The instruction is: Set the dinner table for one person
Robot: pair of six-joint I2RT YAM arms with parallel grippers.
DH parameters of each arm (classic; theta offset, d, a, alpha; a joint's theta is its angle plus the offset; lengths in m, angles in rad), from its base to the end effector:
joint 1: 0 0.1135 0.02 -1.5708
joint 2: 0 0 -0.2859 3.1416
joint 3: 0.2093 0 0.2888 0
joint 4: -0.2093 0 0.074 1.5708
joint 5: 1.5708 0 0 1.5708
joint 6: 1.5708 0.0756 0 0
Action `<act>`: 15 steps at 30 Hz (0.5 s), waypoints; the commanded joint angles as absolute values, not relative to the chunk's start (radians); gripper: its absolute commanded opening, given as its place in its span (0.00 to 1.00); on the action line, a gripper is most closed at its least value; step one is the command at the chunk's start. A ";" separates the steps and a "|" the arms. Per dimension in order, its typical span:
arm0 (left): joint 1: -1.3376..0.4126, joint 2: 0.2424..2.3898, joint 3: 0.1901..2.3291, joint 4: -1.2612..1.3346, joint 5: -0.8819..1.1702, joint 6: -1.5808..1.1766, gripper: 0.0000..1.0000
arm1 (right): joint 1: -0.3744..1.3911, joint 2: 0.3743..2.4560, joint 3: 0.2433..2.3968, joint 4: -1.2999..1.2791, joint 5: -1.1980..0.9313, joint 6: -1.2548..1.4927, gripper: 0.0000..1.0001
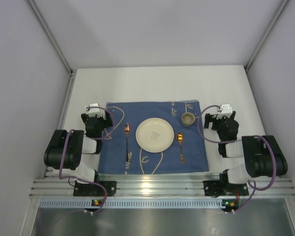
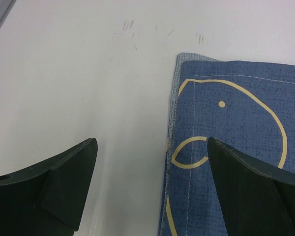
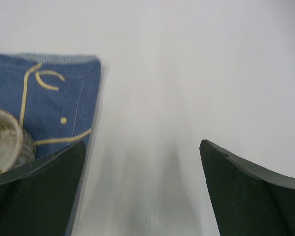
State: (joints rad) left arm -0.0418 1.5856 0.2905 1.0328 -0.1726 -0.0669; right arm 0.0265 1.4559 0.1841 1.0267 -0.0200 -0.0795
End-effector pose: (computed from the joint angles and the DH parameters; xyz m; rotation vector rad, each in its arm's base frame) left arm 0.3025 0.0003 0.1054 -0.1440 1.8242 0.0817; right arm 0.2728 0.0087 0.1089 -0.1103 1.8125 -0.0194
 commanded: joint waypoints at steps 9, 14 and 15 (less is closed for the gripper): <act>-0.038 1.569 0.310 1.106 -0.161 -0.057 0.99 | 0.008 1.450 0.252 1.167 -0.009 -0.032 1.00; -0.038 1.571 0.310 1.106 -0.161 -0.057 0.99 | 0.008 1.450 0.252 1.167 -0.009 -0.034 1.00; -0.038 1.571 0.310 1.106 -0.161 -0.057 0.99 | 0.008 1.450 0.252 1.169 -0.009 -0.034 1.00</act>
